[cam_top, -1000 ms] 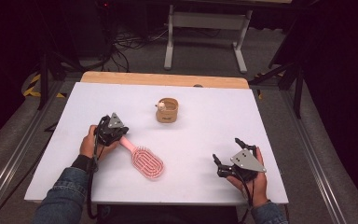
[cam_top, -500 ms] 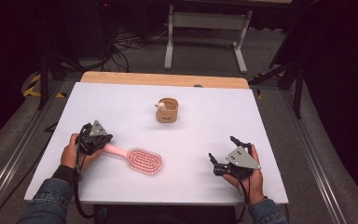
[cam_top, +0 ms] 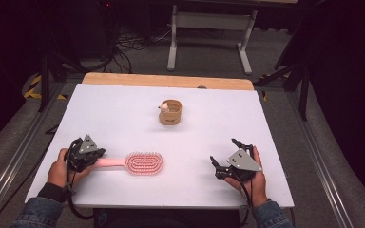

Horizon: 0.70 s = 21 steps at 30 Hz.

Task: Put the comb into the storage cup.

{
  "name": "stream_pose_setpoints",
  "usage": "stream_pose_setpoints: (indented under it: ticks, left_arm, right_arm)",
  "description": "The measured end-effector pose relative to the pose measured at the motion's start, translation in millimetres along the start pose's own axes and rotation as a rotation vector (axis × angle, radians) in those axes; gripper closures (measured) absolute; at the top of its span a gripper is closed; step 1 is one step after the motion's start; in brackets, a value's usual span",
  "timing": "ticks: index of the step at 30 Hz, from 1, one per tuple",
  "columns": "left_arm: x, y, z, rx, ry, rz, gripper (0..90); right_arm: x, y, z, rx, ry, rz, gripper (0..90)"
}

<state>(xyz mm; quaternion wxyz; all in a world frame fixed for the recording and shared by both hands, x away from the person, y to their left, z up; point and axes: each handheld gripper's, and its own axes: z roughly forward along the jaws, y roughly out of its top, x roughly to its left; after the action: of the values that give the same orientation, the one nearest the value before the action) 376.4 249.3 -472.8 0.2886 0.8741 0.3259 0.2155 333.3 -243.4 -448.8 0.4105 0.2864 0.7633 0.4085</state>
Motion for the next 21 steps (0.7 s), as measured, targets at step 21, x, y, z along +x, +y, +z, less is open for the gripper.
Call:
stream_pose_setpoints:
  ticks: [21]
  left_arm:
    - [-29.1, -25.1, -27.8, -0.007, -0.044, 0.036, 90.0]
  right_arm:
    - [2.8, 0.0, 1.0, 0.014, 0.0, -0.02, 8.1]
